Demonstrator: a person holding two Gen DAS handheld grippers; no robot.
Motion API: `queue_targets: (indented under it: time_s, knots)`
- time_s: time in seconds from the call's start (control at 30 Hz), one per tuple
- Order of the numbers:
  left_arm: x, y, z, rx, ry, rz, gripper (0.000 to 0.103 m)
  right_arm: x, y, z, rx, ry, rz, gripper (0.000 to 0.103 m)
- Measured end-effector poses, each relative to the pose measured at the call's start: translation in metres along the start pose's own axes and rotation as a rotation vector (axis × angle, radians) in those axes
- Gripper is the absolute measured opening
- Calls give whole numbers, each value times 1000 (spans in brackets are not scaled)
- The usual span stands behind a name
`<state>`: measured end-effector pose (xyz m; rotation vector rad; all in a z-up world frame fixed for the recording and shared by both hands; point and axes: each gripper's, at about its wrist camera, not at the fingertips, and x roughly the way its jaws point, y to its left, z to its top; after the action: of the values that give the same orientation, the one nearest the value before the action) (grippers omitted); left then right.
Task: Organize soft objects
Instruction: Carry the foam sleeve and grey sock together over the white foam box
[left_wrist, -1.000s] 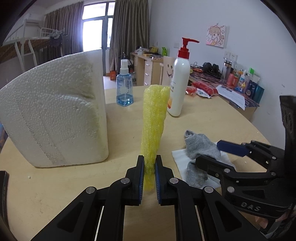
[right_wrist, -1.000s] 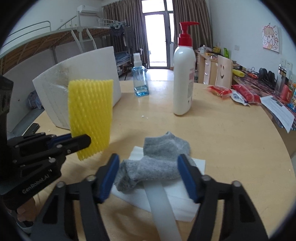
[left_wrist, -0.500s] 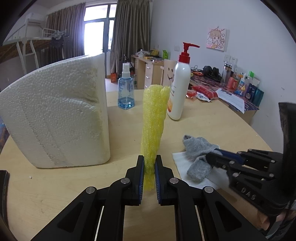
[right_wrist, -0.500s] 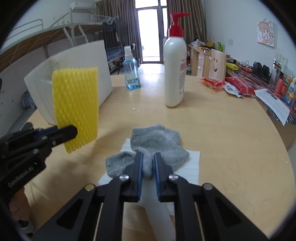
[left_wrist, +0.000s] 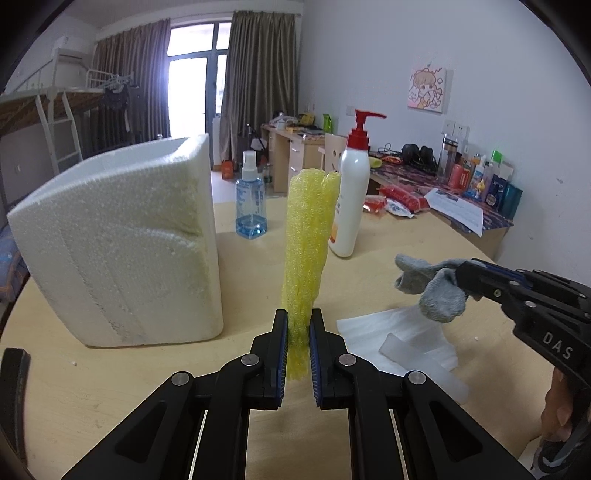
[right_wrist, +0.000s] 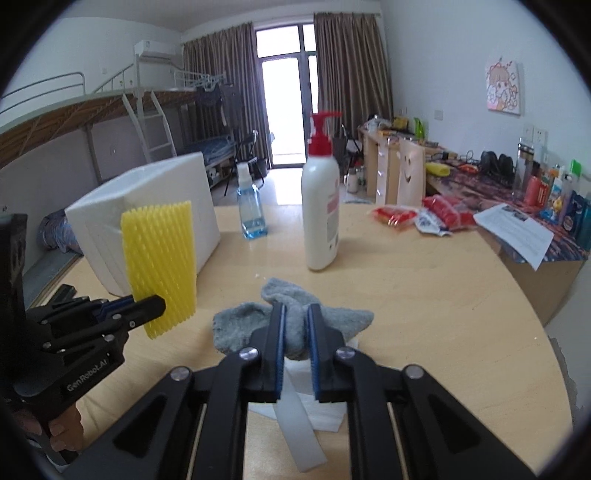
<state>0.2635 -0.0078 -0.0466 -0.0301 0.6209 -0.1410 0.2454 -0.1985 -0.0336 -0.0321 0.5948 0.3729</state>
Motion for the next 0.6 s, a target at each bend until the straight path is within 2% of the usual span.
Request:
queue_targets:
  time_s: [0.6]
  knots:
    - [-68, -10, 0, 32, -132, 52, 12, -65, 10, -4, -22, -171, 1, 14]
